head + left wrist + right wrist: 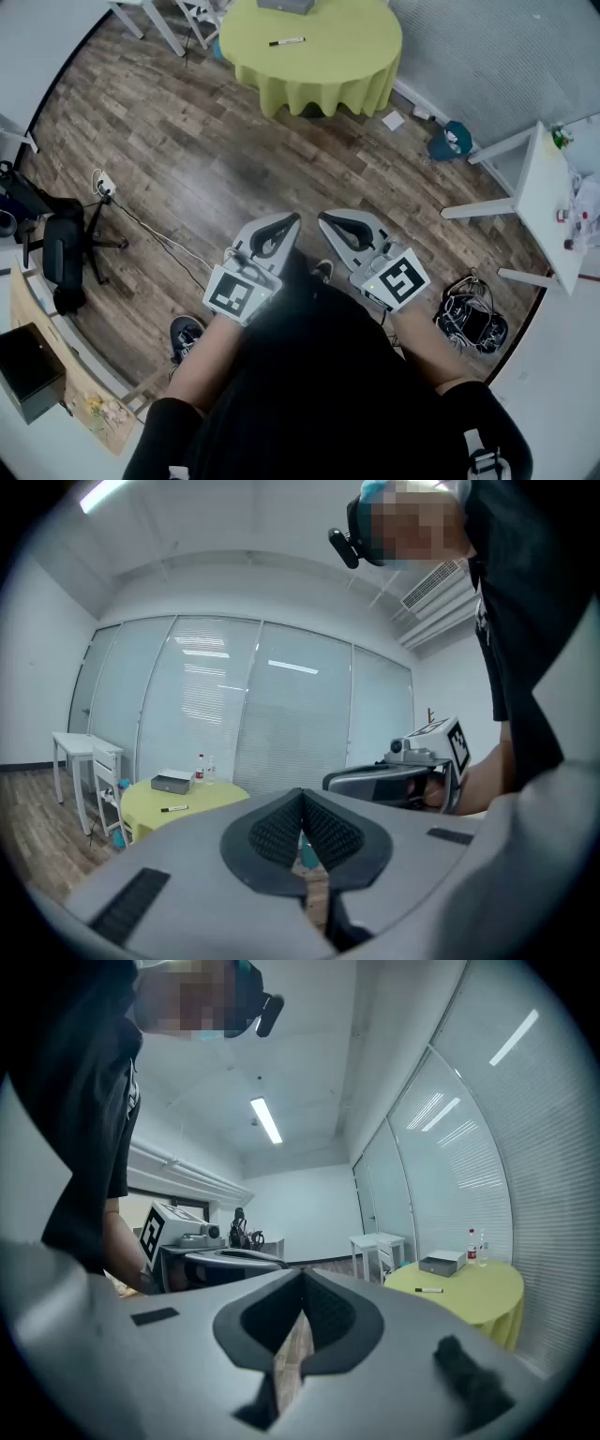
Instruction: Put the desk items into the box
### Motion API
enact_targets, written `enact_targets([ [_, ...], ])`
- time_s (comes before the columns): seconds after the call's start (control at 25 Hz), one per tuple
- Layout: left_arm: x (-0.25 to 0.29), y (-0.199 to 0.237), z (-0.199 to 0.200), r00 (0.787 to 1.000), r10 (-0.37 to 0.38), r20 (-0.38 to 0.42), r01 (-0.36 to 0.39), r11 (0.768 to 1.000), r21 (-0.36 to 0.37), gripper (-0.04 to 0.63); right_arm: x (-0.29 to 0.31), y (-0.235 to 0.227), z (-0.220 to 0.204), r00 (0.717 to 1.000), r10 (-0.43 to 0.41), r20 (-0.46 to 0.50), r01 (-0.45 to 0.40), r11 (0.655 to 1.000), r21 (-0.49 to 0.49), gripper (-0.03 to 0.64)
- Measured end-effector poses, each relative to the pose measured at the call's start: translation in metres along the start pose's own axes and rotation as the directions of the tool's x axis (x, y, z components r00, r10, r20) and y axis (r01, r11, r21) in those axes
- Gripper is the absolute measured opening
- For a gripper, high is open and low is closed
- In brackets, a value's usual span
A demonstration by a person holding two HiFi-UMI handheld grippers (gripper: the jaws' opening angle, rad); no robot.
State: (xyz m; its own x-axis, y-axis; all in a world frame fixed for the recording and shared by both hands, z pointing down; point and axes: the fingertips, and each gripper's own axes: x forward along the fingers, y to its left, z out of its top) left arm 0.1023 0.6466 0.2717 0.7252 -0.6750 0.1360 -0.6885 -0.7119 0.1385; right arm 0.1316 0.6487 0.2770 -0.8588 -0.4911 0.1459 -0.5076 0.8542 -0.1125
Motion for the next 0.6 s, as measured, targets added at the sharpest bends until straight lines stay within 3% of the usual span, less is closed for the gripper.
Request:
enact_targets([
  [0.6, 0.016, 0.063, 0.006, 0.999, 0.029, 0.019, -0.029, 1.000, 0.005, 0.012, 0.053, -0.035, 0.005, 0.999, -0.033, 0.008, 0.033, 0.999, 0.035, 0.015],
])
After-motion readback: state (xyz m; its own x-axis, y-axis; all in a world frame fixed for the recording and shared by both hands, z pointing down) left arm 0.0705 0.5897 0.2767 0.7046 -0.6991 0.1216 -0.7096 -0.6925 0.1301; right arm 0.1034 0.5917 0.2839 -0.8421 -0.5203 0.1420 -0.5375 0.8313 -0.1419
